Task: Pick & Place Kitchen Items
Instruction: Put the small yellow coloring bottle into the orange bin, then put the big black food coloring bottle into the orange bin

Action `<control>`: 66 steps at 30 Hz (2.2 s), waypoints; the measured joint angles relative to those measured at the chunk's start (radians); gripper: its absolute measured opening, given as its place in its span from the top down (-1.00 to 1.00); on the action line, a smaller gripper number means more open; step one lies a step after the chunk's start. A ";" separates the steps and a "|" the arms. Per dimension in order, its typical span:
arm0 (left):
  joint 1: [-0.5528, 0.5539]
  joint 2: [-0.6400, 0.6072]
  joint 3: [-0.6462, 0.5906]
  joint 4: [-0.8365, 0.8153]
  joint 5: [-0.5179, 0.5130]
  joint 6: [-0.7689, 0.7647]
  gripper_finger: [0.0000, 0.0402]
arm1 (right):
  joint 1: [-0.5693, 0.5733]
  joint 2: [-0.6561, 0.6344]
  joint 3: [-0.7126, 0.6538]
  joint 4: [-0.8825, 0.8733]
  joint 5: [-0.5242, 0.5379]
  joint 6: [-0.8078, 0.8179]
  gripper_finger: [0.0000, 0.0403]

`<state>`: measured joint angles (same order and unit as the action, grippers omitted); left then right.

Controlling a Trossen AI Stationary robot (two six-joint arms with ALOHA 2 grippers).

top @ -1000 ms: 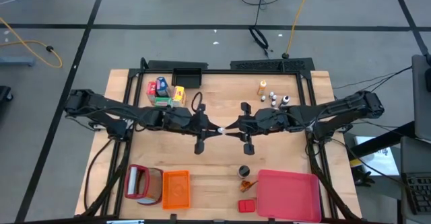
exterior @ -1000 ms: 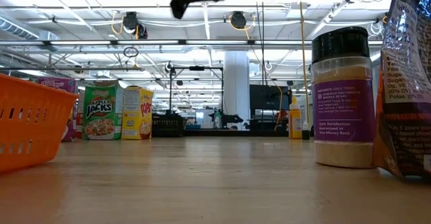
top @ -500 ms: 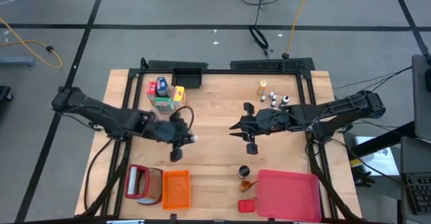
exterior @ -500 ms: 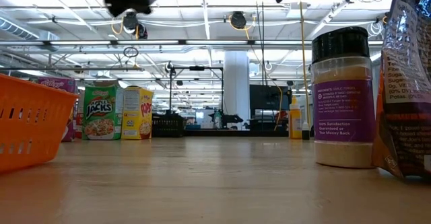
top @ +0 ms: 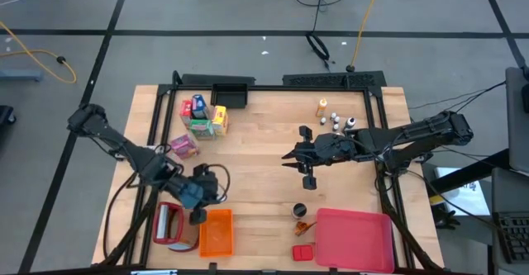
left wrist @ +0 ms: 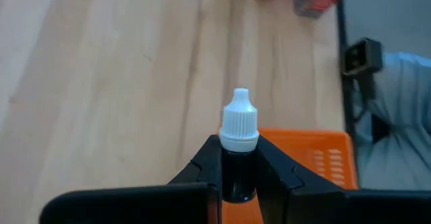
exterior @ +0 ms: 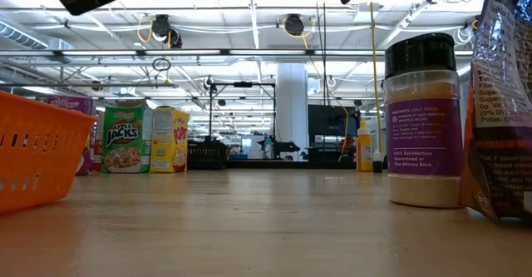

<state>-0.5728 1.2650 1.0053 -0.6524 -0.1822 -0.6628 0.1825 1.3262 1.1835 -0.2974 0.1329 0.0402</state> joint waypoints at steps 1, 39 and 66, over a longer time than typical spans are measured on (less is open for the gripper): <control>-0.009 0.006 0.000 0.000 0.000 -0.005 0.80 | 0.000 0.000 0.000 0.000 0.000 0.000 0.62; -0.076 0.287 0.000 0.156 0.234 -0.050 0.40 | 0.000 0.000 0.000 0.001 0.000 0.000 0.63; 0.042 0.286 0.000 0.157 0.133 0.046 0.30 | -0.111 -0.003 -0.040 -0.329 0.374 0.258 0.63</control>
<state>-0.5312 1.5513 1.0054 -0.4957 -0.0490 -0.6171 0.0719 1.3234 1.1439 -0.6266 0.5072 0.2980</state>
